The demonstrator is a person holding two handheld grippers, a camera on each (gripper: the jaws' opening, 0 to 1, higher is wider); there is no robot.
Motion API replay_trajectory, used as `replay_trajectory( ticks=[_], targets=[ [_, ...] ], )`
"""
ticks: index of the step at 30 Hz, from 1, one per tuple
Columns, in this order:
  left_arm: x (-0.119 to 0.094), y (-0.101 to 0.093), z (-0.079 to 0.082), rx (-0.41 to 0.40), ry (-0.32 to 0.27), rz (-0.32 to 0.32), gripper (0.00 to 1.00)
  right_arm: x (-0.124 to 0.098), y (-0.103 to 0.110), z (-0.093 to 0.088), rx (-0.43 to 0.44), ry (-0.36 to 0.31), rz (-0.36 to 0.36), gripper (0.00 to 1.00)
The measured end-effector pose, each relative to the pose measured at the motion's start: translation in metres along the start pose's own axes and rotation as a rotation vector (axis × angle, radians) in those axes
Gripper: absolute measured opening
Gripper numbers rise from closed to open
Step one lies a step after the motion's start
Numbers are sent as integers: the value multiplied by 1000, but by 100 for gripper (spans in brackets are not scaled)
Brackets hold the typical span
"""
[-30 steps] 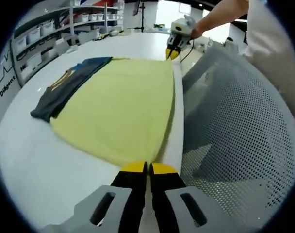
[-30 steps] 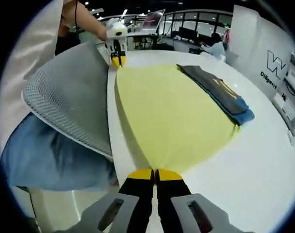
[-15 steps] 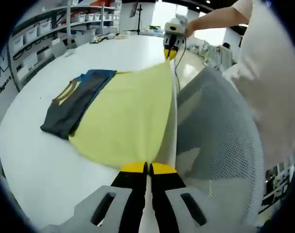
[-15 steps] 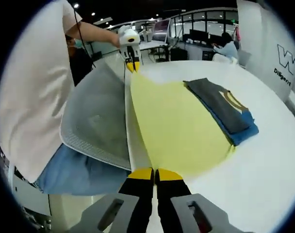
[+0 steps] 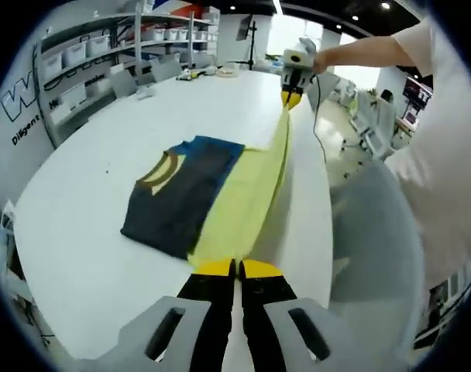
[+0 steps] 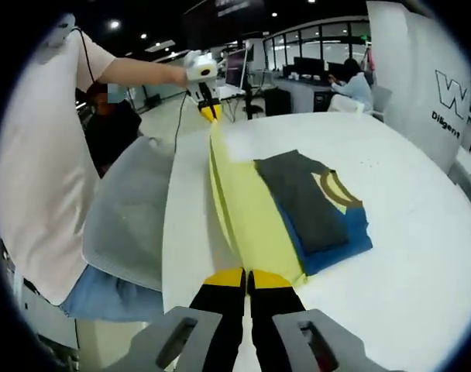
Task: Fold the garment on the visible template until the final outline fits inside the template.
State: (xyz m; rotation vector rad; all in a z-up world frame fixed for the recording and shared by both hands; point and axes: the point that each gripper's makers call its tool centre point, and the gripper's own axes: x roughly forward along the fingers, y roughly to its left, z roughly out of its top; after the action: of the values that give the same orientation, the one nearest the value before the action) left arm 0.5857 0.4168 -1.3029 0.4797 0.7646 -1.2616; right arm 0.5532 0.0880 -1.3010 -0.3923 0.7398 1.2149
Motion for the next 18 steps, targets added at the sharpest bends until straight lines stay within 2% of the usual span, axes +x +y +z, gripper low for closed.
replay_trajectory(
  ticks=[9,12,18],
  targets=[
    [14,71,20,-76,-15,43,1,8,-77,17,24,-18,-40,0],
    [23,93,22,-100,-9,51,1,15,-107,21,43,-20,-58,0],
    [41,133,23,-141,21,69,1,29,-147,25,70,-20,-72,0]
  ],
)
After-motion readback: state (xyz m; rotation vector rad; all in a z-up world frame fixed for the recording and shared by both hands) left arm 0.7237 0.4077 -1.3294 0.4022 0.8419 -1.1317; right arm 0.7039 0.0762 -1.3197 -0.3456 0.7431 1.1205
